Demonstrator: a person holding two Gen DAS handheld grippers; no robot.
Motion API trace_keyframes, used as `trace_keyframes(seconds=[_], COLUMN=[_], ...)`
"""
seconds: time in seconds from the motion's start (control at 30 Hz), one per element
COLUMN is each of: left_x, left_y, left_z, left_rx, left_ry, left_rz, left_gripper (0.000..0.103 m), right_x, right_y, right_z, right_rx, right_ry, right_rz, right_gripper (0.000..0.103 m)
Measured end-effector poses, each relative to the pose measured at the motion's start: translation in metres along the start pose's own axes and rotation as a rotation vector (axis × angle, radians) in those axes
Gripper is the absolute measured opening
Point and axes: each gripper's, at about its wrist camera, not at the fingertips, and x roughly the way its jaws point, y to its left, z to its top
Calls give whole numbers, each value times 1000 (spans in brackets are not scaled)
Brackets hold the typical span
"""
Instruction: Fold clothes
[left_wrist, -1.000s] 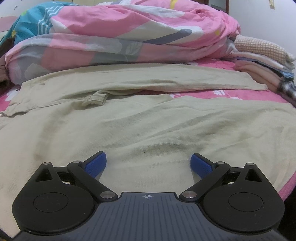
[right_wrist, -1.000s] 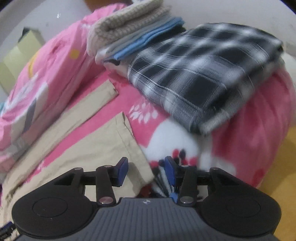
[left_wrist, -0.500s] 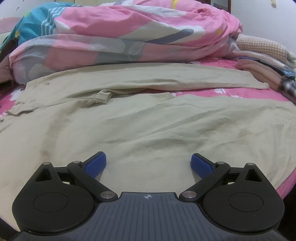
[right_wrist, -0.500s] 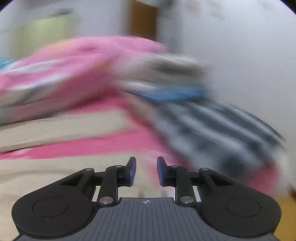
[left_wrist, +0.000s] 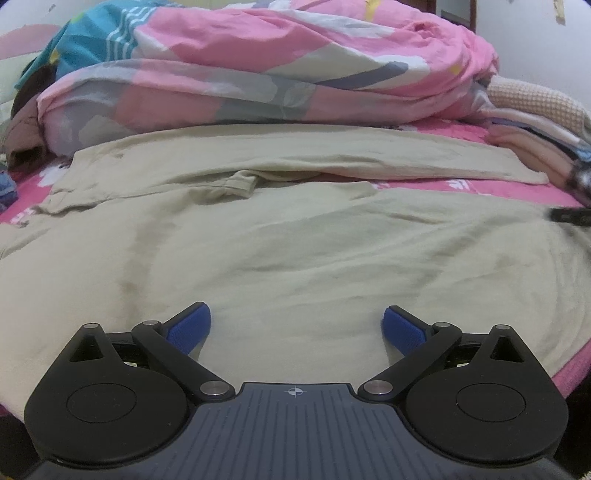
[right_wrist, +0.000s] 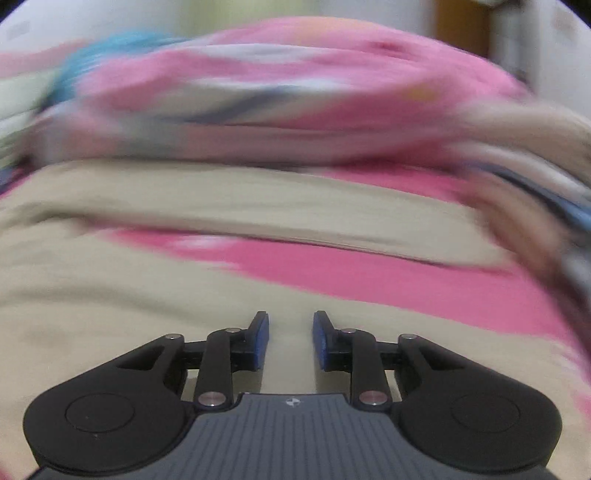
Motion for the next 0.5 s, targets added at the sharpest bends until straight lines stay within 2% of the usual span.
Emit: trace_keyframes(seconds=[0.03,0.07,0.1,0.13,0.17,0.23,0.27,0.37,0.43,0.5], left_x=[0,0,1,0,-1,-2,-3,-6,-6,-7], left_y=[2,4,5,7,8,11,13,24,32,37], left_z=[0,0,-1,0,0,2,3,6,9,10], left_rx=[-4,-7,-11,-15,-19,-27,-36,-73,-101,-115], left_ry=[-3,-5,-8,-10,-11,-14,-16,-15,-5,4], left_rz=[-1,-3,-4,1,8,22,32,67,95,124], left_gripper=[102,102,102,102,102,102,102,102,102,101], right_x=[0,-4,-8,-12,-17,-27,-31,-36,-28,-15], right_y=[-31,-66,-86,-98,-109,-95,-73,13,75,129], right_z=[-1,-2,-2,-2,-1,6,10,21,24,20], right_rx=[93,237,316,340,364,353,318,169,55,-57], right_ry=[17,28,29,28,27,7,-4,-34,-20,9], right_rz=[-72,-103,-140,-197,-254,-254,-201,34,206,311], right_gripper=[30,24,22,20,23,23,23,23,23,23])
